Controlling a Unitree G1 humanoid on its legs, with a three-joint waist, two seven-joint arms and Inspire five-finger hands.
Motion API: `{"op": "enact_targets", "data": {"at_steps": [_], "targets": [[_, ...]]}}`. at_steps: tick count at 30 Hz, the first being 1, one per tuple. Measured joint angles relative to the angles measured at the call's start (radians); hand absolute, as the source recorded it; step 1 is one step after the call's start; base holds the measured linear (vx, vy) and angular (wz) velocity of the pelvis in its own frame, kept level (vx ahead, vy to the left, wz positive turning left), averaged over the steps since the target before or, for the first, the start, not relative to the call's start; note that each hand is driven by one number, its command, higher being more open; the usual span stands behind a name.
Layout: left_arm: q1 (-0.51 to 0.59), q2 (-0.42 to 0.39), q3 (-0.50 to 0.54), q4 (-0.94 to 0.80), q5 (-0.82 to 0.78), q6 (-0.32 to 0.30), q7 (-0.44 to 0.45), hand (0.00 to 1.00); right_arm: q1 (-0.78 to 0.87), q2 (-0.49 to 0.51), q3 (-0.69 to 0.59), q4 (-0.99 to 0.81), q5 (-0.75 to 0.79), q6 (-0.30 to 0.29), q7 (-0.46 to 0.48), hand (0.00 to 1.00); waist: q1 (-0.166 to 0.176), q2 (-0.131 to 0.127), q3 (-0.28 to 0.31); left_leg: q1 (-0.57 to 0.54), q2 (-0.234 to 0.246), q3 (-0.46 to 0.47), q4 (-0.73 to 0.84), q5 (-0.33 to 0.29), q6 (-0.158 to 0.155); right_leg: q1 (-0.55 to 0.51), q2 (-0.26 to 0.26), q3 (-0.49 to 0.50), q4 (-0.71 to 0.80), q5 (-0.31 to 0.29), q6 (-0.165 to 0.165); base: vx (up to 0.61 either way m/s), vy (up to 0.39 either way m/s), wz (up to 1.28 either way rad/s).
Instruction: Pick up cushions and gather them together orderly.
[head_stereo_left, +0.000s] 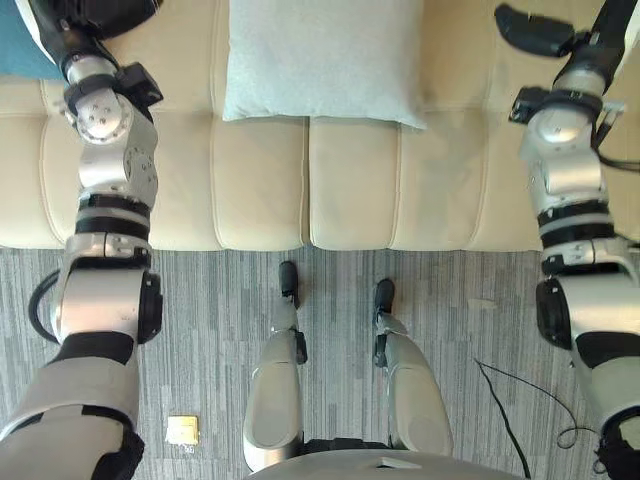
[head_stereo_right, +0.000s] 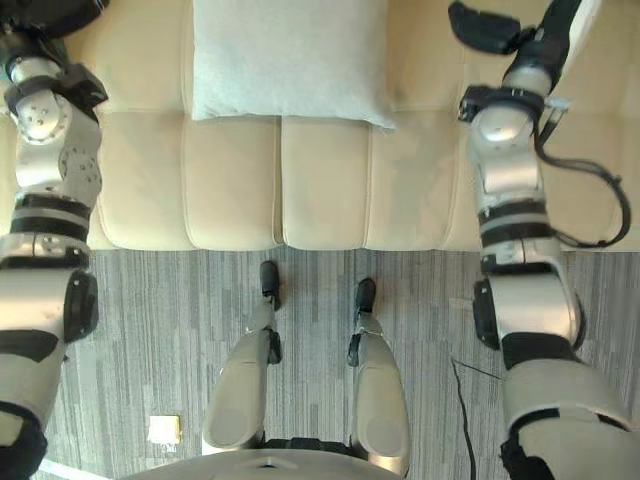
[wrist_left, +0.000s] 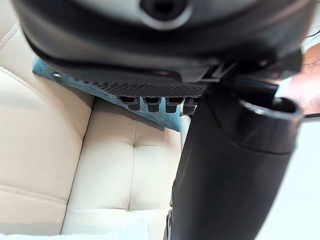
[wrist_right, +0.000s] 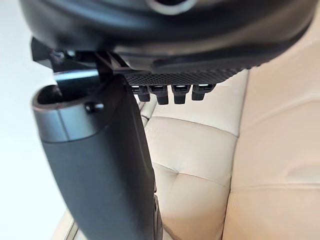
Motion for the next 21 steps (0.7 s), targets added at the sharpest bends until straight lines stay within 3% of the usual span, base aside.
{"op": "enact_targets", "data": {"at_steps": [5, 6, 7, 9, 12, 15, 16, 21], "targets": [[0.307, -0.084, 0.098, -0.222, 0.014, -0.036, -0.014, 1.00, 0.292, 0.068, -0.133, -0.213, 0.016, -0.043, 0.018, 1.00, 0.000, 0.004, -0.003, 0.047, 0.004, 0.003, -0.013, 0.001, -0.003, 0.027, 0.003, -0.001, 0.031, -0.031, -0.006, 0.05, -0.059, 0.00], [0.454, -0.164, 0.124, -0.273, 0.036, -0.038, -0.021, 1.00, 0.445, 0.118, -0.173, -0.289, 0.016, -0.059, 0.039, 1.00, 0.000, 0.004, -0.007, 0.075, 0.004, 0.003, -0.016, -0.004, -0.009, 0.049, 0.003, -0.002, 0.041, -0.046, -0.007, 0.05, -0.052, 0.04], [0.489, -0.185, 0.128, -0.278, 0.046, -0.038, -0.024, 1.00, 0.481, 0.134, -0.181, -0.302, 0.016, -0.065, 0.047, 1.00, 0.000, 0.004, -0.013, 0.079, 0.005, 0.003, -0.016, -0.005, -0.010, 0.053, 0.003, -0.002, 0.041, -0.048, -0.007, 0.06, -0.058, 0.02], [0.686, -0.319, 0.129, -0.292, 0.088, -0.033, -0.056, 1.00, 0.683, 0.222, -0.199, -0.364, 0.014, -0.080, 0.110, 1.00, 0.003, 0.004, -0.068, 0.085, 0.006, 0.004, -0.018, -0.018, -0.013, 0.057, 0.007, -0.003, 0.044, -0.062, -0.008, 0.07, -0.047, 0.01], [0.947, -0.496, 0.110, -0.282, 0.126, 0.015, -0.131, 1.00, 0.925, 0.359, -0.204, -0.373, 0.012, -0.082, 0.208, 1.00, 0.004, 0.001, -0.094, 0.149, 0.007, 0.005, -0.018, -0.038, -0.016, 0.114, 0.009, -0.004, 0.059, -0.090, -0.010, 0.05, -0.038, 0.02], [1.071, -0.568, 0.110, -0.206, 0.171, 0.040, -0.192, 1.00, 1.063, 0.442, -0.208, -0.336, -0.003, -0.081, 0.271, 1.00, 0.007, 0.001, -0.145, 0.188, 0.010, 0.009, -0.018, -0.054, -0.017, 0.147, 0.011, -0.005, 0.069, -0.109, -0.012, 0.04, -0.035, -0.01], [1.123, -0.589, 0.112, -0.158, 0.177, 0.047, -0.213, 1.00, 1.125, 0.477, -0.208, -0.301, -0.024, -0.081, 0.289, 1.00, 0.008, 0.001, -0.192, 0.209, 0.011, 0.010, -0.015, -0.061, -0.019, 0.170, 0.011, -0.006, 0.066, -0.115, -0.012, 0.04, -0.031, 0.00], [1.201, -0.612, 0.133, 0.010, 0.249, 0.048, -0.259, 1.00, 1.225, 0.528, -0.202, -0.133, -0.071, -0.083, 0.334, 1.00, 0.010, -0.002, -0.315, 0.293, 0.015, 0.021, -0.002, -0.103, -0.017, 0.266, 0.013, -0.011, 0.033, -0.132, -0.010, 0.01, -0.004, -0.03]]}}
